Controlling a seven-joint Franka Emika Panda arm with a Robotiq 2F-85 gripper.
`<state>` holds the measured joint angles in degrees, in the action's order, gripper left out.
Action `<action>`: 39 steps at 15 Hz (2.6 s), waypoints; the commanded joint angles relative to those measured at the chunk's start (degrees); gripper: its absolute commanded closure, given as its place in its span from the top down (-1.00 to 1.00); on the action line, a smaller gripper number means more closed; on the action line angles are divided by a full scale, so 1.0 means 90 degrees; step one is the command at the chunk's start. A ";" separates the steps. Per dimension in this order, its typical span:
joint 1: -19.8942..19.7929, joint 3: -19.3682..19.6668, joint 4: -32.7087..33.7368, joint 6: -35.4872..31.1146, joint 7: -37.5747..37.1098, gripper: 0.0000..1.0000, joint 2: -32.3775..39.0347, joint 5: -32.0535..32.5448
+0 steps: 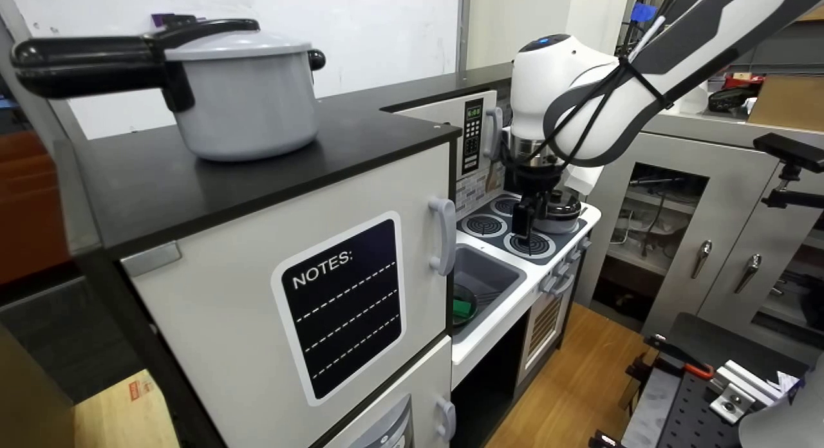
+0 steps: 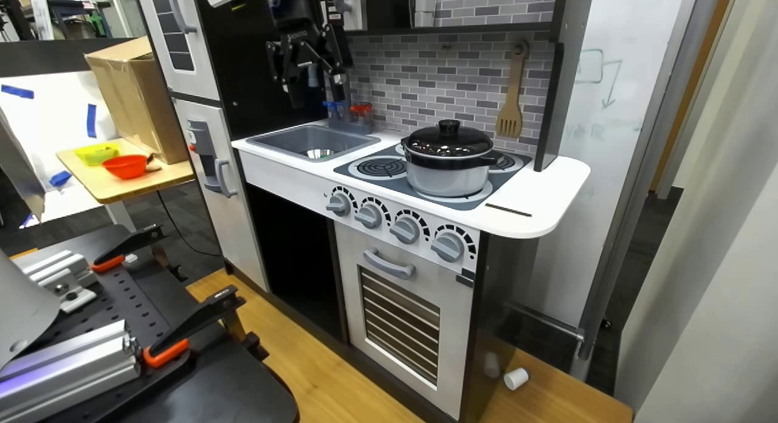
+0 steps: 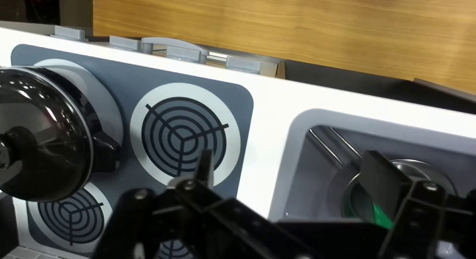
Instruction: Place the black lid on top of the grey pot on the stove, remove the green block from the silver pan in the sink and set it on the stove then place it back on the pan
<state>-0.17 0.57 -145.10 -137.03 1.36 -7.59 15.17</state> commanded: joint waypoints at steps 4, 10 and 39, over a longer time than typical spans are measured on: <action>-0.0032 -0.0034 0.0007 0.0000 0.0103 1.00 -0.0003 -0.0013; -0.0032 -0.0033 0.0007 -0.0002 0.0107 1.00 -0.0003 -0.0013; 0.0346 -0.0584 0.0485 0.0256 -0.1363 1.00 0.0507 0.0363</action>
<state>2.33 -4.08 -143.42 -134.75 -13.08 -5.77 19.89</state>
